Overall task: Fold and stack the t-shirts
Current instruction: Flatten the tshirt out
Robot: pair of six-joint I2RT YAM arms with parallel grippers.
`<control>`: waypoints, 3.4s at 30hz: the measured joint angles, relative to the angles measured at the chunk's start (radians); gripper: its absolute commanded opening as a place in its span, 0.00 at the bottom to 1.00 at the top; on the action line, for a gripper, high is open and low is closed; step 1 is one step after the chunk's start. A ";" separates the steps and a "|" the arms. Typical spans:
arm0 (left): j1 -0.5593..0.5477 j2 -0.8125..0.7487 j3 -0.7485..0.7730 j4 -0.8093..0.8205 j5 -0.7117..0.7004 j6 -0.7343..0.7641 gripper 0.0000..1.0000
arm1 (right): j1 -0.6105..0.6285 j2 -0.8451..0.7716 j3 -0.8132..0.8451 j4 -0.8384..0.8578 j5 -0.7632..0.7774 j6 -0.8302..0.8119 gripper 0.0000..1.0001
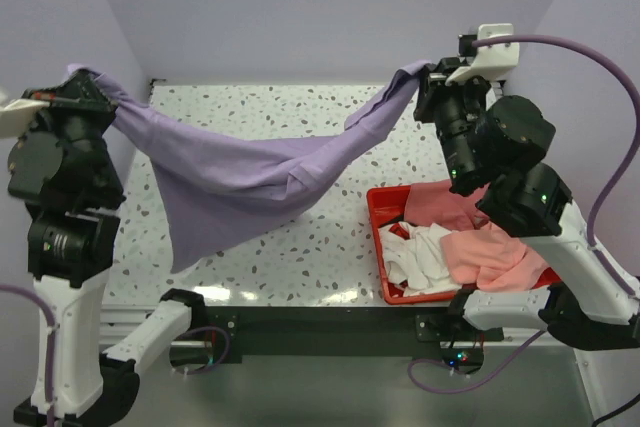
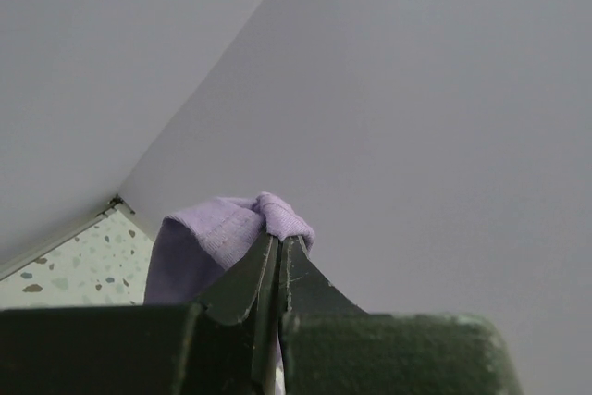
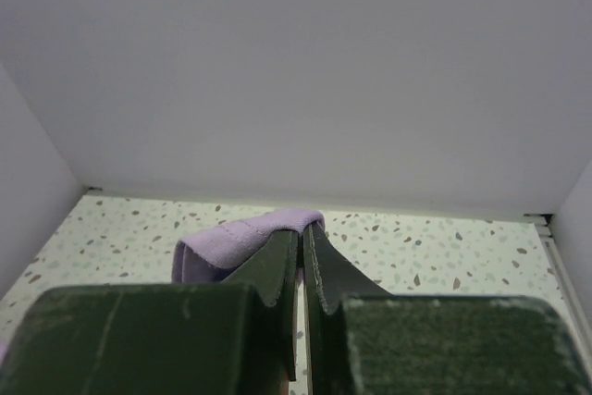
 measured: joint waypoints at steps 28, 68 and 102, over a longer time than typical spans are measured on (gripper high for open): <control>0.307 0.679 0.586 0.214 0.598 0.068 0.00 | -0.409 0.489 0.339 0.332 -0.394 0.010 0.00; 0.043 0.311 -0.858 -0.001 0.558 -0.211 1.00 | -0.409 0.459 -0.367 -0.130 -0.834 0.405 0.99; 0.287 1.184 -0.143 -0.114 0.367 -0.137 1.00 | 0.016 0.766 -0.459 -0.107 -0.866 0.429 0.99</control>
